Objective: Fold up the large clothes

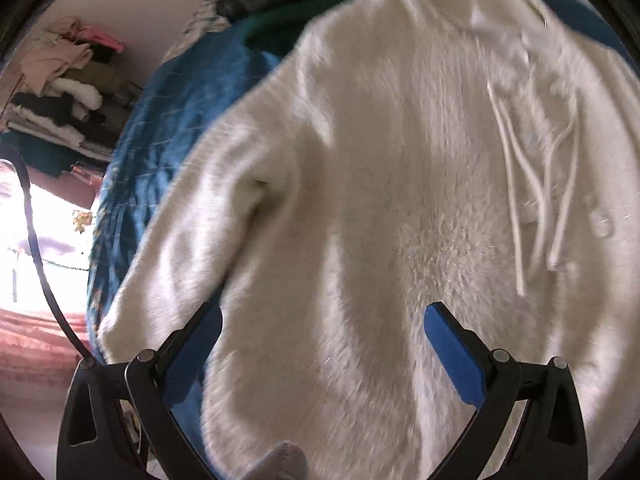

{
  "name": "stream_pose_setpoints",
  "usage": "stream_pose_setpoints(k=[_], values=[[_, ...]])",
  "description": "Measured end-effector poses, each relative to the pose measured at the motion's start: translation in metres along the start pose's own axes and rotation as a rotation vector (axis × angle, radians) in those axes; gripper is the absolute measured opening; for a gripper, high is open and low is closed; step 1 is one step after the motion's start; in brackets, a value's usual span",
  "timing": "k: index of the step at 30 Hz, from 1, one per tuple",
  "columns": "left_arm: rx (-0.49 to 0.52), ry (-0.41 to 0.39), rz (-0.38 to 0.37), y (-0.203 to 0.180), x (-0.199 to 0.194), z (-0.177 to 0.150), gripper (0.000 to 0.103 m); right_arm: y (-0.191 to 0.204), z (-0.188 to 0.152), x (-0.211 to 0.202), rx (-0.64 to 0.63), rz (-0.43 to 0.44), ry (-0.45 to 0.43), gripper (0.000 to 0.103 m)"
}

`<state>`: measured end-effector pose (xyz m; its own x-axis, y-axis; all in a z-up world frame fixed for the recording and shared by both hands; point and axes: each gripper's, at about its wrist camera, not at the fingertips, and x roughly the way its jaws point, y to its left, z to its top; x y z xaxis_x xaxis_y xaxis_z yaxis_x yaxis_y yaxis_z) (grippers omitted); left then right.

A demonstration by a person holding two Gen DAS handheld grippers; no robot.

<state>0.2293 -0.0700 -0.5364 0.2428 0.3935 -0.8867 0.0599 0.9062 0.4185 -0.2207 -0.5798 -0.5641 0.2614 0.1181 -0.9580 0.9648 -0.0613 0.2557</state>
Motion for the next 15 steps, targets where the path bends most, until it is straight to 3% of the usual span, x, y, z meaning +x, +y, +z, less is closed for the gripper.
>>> stream_pose_setpoints(k=[1,3,4,5,7,11,15], values=[[0.017,0.011,0.008,-0.004,0.007,0.000,0.103,0.005,0.001,0.004,-0.010,-0.019,-0.016,0.076],[0.051,0.080,0.039,-0.016,0.034,0.003,0.103,0.021,-0.004,0.005,-0.046,-0.074,-0.062,0.057],[0.045,0.084,0.024,-0.018,0.040,0.004,0.103,0.030,-0.007,0.002,-0.074,-0.099,-0.085,0.039],[0.022,0.051,0.015,-0.017,0.038,0.004,0.103,0.038,-0.010,-0.003,-0.089,-0.121,-0.102,0.027],[-0.015,0.029,0.009,-0.015,0.037,0.004,0.103,0.042,-0.010,-0.014,-0.070,-0.107,-0.124,0.013],[-0.095,0.016,0.014,-0.013,0.035,0.003,0.103,0.046,-0.002,-0.048,0.034,-0.020,-0.181,0.010],[-0.096,0.043,0.010,-0.015,0.034,0.007,0.103,0.093,0.006,-0.099,-0.004,0.034,-0.301,0.010]])
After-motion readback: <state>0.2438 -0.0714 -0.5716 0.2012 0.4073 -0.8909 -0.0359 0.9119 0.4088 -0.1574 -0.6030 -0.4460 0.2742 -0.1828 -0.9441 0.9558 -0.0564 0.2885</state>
